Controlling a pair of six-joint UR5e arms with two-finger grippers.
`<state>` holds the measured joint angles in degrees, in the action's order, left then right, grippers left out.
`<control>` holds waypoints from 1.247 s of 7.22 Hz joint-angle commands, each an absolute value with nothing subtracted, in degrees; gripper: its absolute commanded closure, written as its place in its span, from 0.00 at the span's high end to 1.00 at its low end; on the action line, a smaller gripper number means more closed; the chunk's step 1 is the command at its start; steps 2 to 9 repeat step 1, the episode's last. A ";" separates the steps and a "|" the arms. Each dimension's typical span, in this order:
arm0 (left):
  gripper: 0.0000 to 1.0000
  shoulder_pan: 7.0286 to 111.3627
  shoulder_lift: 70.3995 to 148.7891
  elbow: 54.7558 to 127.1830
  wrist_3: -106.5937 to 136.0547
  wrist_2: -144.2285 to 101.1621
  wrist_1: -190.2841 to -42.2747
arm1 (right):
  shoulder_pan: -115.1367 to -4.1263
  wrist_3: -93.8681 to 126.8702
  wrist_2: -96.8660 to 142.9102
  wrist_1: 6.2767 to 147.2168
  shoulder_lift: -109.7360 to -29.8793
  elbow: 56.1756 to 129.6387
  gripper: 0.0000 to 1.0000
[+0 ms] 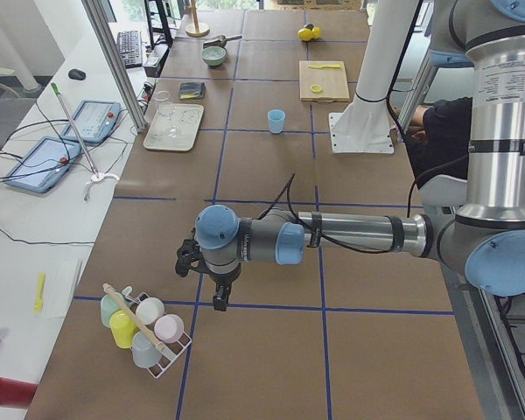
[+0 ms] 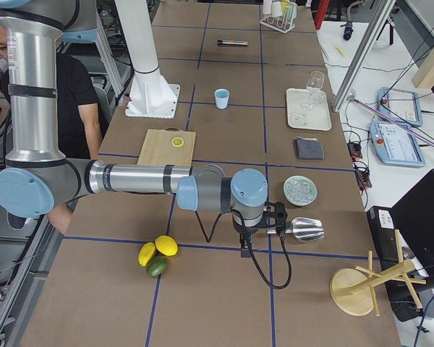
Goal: Squeeze lemon into cup
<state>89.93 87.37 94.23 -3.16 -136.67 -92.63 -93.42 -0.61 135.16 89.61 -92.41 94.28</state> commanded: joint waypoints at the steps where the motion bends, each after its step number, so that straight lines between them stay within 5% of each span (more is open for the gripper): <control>1: 1.00 90.00 87.36 94.13 -3.16 -136.67 -92.72 | -93.43 -0.62 135.26 89.56 -92.37 94.57 1.00; 9: 1.00 90.00 87.36 94.13 -3.16 -136.67 -92.72 | -93.43 -0.62 135.26 89.56 -92.37 94.57 1.00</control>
